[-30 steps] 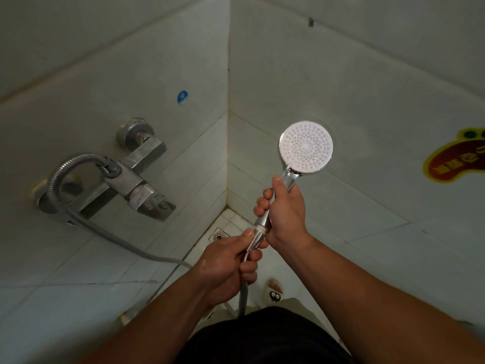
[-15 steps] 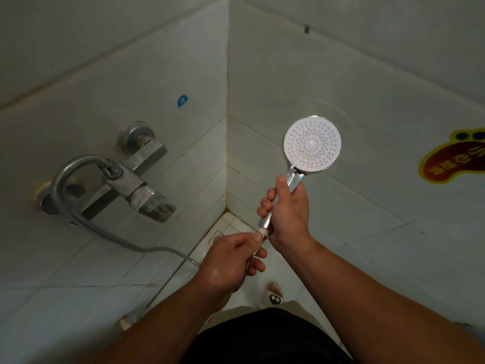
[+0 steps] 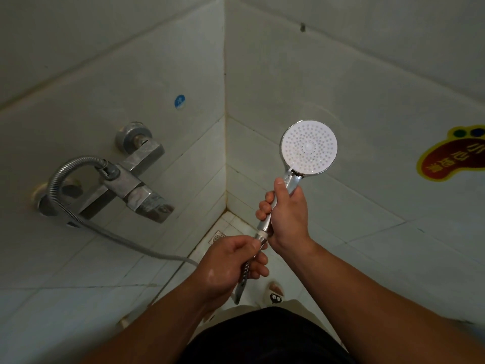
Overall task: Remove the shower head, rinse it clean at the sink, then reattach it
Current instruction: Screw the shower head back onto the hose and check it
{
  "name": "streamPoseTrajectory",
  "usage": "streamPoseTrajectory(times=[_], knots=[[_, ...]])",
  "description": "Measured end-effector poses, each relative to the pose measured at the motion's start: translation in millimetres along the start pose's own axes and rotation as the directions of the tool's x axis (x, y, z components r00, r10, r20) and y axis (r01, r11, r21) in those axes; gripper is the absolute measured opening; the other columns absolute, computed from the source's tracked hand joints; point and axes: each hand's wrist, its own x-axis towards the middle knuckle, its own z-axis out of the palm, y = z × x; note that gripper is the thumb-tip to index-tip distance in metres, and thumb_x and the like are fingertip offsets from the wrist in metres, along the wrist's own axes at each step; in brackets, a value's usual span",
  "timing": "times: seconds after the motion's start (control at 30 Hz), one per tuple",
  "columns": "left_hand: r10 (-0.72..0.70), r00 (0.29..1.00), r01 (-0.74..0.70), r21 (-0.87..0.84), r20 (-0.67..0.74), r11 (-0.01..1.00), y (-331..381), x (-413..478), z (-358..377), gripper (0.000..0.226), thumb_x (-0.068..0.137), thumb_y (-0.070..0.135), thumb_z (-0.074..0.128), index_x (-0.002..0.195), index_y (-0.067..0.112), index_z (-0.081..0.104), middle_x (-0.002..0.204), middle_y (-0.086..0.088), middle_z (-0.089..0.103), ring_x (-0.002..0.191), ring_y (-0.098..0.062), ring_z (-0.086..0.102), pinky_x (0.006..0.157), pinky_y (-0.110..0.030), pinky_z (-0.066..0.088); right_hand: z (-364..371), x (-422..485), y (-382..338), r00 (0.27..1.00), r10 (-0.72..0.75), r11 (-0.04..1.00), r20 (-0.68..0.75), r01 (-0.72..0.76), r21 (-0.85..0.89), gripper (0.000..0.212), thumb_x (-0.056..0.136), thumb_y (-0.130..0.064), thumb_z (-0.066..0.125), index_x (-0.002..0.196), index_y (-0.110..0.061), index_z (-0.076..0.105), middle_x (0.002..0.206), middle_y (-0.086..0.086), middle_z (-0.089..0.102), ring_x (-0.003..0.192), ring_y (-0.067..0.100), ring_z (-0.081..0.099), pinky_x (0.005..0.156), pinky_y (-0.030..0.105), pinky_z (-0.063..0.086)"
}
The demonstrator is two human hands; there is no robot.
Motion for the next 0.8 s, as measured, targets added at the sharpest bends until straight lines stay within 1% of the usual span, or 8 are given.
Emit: streamPoseTrajectory(times=[0.1,0.27,0.33,0.4,0.43,0.53,0.67,0.8], knots=[[0.034,0.996,-0.032,0.027,-0.084,0.999,-3,0,4,0.02,0.101,0.014,0.057,0.095,0.004,0.072,0.08,-0.011,0.074,0.073,-0.023,0.072,0.071,-0.034,0.053,1,-1,1,0.999,-0.037,0.999,-0.019,0.037,-0.032,0.012,0.105,-0.023,0.051,0.1,-0.014,0.047,0.066,0.001,0.047,0.048,0.012,0.044,0.043,0.027,0.04],[0.091,0.969,-0.075,0.08,-0.229,0.994,-2,0,14,0.011,0.097,0.015,0.065,0.096,0.01,0.074,0.082,-0.011,0.077,0.073,-0.024,0.076,0.068,-0.031,0.057,3,-1,-1,0.995,-0.08,0.996,-0.052,0.077,-0.046,0.012,0.106,-0.024,0.05,0.1,-0.014,0.047,0.066,0.001,0.047,0.047,0.012,0.044,0.043,0.027,0.041],[0.107,0.968,-0.074,0.149,-0.226,0.986,-1,0,17,0.014,0.098,0.022,0.063,0.097,0.013,0.073,0.08,-0.008,0.076,0.064,-0.02,0.072,0.063,-0.03,0.055,1,0,-2,0.996,-0.068,0.997,-0.055,0.066,-0.035,0.011,0.106,-0.024,0.05,0.101,-0.014,0.047,0.065,0.001,0.047,0.047,0.012,0.044,0.043,0.027,0.041],[0.087,0.981,-0.052,0.197,-0.176,0.979,0,1,16,0.021,0.101,0.027,0.056,0.098,0.014,0.073,0.074,-0.004,0.071,0.057,-0.016,0.062,0.061,-0.03,0.049,0,2,-3,0.997,-0.057,0.998,-0.043,0.056,-0.026,0.011,0.106,-0.023,0.05,0.101,-0.014,0.047,0.064,0.001,0.047,0.047,0.012,0.044,0.043,0.027,0.041],[0.059,0.988,-0.035,0.165,-0.142,0.986,1,2,14,0.027,0.103,0.028,0.053,0.098,0.011,0.073,0.071,-0.004,0.067,0.055,-0.015,0.057,0.06,-0.031,0.046,0,2,-3,0.998,-0.053,0.998,-0.036,0.052,-0.025,0.012,0.106,-0.024,0.05,0.101,-0.013,0.047,0.064,0.001,0.047,0.047,0.013,0.043,0.043,0.027,0.041],[-0.022,0.997,0.02,-0.03,-0.069,0.999,4,4,9,0.038,0.106,0.028,0.048,0.099,-0.001,0.07,0.066,-0.005,0.058,0.052,-0.014,0.048,0.055,-0.029,0.04,0,3,-5,0.999,-0.041,0.999,-0.03,0.041,-0.006,0.013,0.106,-0.024,0.049,0.099,-0.014,0.046,0.064,0.001,0.046,0.047,0.012,0.043,0.042,0.026,0.04],[0.008,0.995,-0.012,-0.038,-0.095,0.999,2,7,10,0.031,0.105,0.021,0.05,0.1,-0.002,0.071,0.072,-0.01,0.065,0.057,-0.016,0.054,0.058,-0.03,0.044,3,3,-6,0.999,-0.022,0.999,-0.039,0.024,0.028,0.012,0.106,-0.023,0.048,0.099,-0.014,0.045,0.065,0.002,0.045,0.047,0.013,0.042,0.041,0.026,0.04],[0.086,0.981,-0.08,0.043,-0.171,0.996,-1,7,12,0.016,0.098,0.015,0.063,0.094,0.005,0.074,0.077,-0.012,0.074,0.064,-0.017,0.066,0.061,-0.028,0.051,3,3,-2,0.997,-0.066,0.997,-0.051,0.064,-0.031,0.011,0.106,-0.023,0.049,0.102,-0.014,0.047,0.066,0.002,0.045,0.047,0.013,0.043,0.042,0.027,0.041]])
